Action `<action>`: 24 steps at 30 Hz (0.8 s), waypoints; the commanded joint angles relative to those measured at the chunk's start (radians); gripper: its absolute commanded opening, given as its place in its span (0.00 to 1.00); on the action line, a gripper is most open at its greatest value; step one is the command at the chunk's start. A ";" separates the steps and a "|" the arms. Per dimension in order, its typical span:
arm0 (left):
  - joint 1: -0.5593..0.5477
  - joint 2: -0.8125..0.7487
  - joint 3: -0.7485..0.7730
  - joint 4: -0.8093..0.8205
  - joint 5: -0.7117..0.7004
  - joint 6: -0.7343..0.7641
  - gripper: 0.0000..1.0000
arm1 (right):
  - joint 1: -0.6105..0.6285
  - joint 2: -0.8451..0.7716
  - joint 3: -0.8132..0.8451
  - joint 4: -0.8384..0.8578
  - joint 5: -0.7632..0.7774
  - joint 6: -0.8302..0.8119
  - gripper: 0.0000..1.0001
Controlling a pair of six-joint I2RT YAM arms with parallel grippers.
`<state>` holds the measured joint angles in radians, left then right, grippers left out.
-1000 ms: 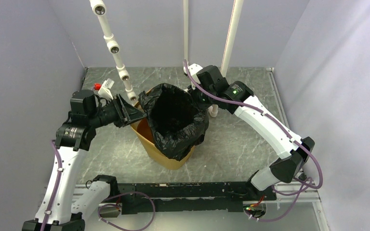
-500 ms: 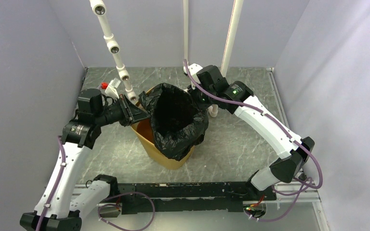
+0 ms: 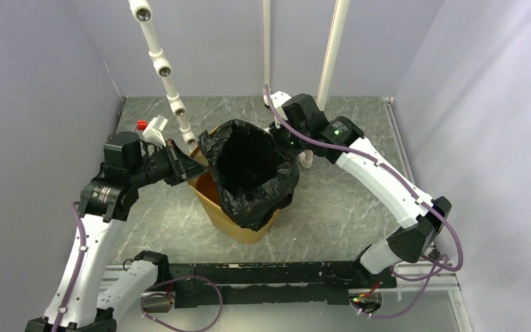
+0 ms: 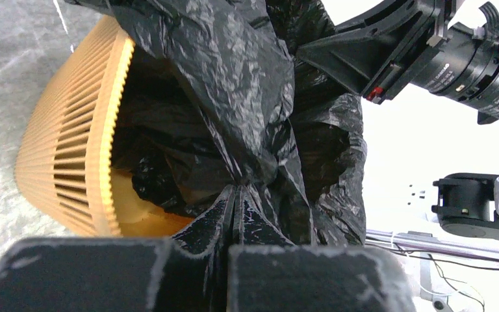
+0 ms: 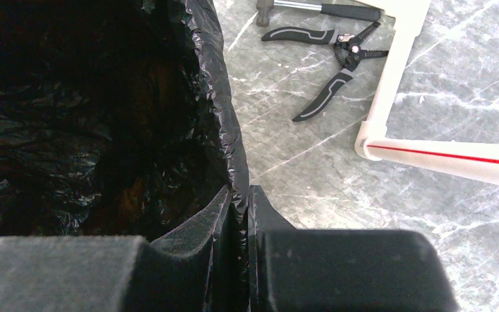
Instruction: Put the trash bags into the trash bin
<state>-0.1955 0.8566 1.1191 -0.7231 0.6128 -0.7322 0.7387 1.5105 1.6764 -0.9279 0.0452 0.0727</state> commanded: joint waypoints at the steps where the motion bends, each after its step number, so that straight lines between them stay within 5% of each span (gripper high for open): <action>1: -0.002 -0.029 0.051 -0.077 -0.039 0.085 0.03 | -0.006 -0.012 0.009 0.030 0.036 0.021 0.04; 9: -0.002 -0.056 0.054 -0.046 -0.031 0.047 0.04 | -0.006 -0.018 0.003 0.032 0.031 0.020 0.04; 11: -0.002 -0.055 0.043 -0.014 -0.003 0.011 0.22 | -0.007 -0.014 0.006 0.033 0.026 0.019 0.04; 14: -0.003 -0.073 -0.006 0.070 0.041 -0.051 0.33 | -0.007 -0.001 0.016 0.027 0.021 0.017 0.04; 24: -0.002 -0.039 -0.024 0.073 0.061 -0.069 0.38 | -0.007 0.012 0.034 0.024 0.009 0.015 0.04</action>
<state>-0.1955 0.8074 1.1137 -0.7116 0.6334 -0.7757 0.7376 1.5112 1.6768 -0.9287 0.0433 0.0750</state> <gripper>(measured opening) 0.379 0.141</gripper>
